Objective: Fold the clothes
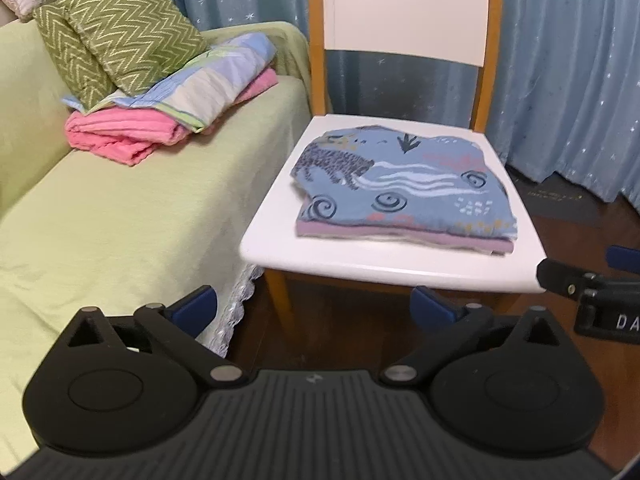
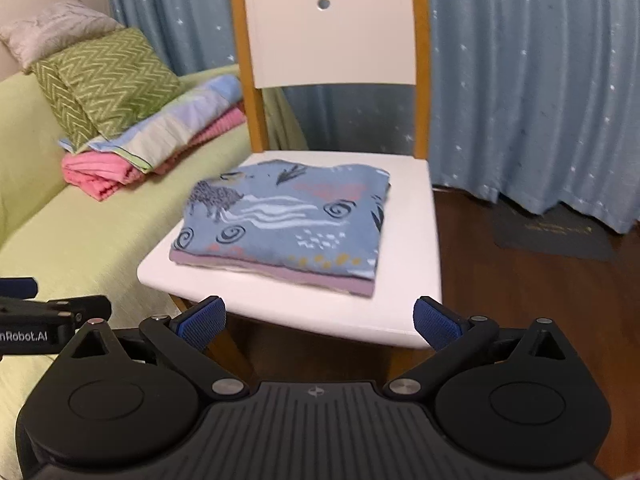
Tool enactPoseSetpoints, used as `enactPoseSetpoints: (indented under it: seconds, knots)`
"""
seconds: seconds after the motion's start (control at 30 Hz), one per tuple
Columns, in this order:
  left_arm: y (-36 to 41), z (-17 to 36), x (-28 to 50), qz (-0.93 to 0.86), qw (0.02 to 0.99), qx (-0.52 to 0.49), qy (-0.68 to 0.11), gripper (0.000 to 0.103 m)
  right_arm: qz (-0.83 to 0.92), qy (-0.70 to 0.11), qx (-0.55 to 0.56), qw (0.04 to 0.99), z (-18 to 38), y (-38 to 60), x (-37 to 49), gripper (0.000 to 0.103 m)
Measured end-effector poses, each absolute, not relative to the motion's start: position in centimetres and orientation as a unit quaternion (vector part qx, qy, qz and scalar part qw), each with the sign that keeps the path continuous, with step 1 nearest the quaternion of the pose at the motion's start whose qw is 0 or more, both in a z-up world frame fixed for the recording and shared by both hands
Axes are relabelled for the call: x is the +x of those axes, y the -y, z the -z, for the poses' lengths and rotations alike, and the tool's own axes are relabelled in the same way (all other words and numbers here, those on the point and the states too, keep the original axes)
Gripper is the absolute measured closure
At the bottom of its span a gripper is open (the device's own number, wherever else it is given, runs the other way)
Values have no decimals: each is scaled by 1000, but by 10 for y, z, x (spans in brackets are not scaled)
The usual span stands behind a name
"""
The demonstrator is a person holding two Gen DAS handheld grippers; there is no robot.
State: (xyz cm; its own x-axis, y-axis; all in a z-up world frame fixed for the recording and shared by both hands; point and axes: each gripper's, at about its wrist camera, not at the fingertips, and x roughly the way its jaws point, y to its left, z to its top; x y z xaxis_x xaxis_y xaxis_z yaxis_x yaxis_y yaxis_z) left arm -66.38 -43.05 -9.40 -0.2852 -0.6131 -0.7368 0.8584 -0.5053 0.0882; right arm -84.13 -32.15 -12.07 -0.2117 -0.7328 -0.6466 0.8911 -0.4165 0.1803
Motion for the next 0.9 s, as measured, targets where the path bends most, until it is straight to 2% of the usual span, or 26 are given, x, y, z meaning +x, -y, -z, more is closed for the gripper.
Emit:
enactPoseSetpoints:
  seconds: [0.37,0.7,0.9]
  knots:
    - [416,101,-623,775,462,336,-271,1,778,-117,344,513,115,306,-828,0]
    - [392,97,-620,741,536,346,-209,1,763,-113,340,538,110,298,-816,0]
    - [382,93,-626,746,539,343,-189,1,759,-105,350,539,115,299,-821,0]
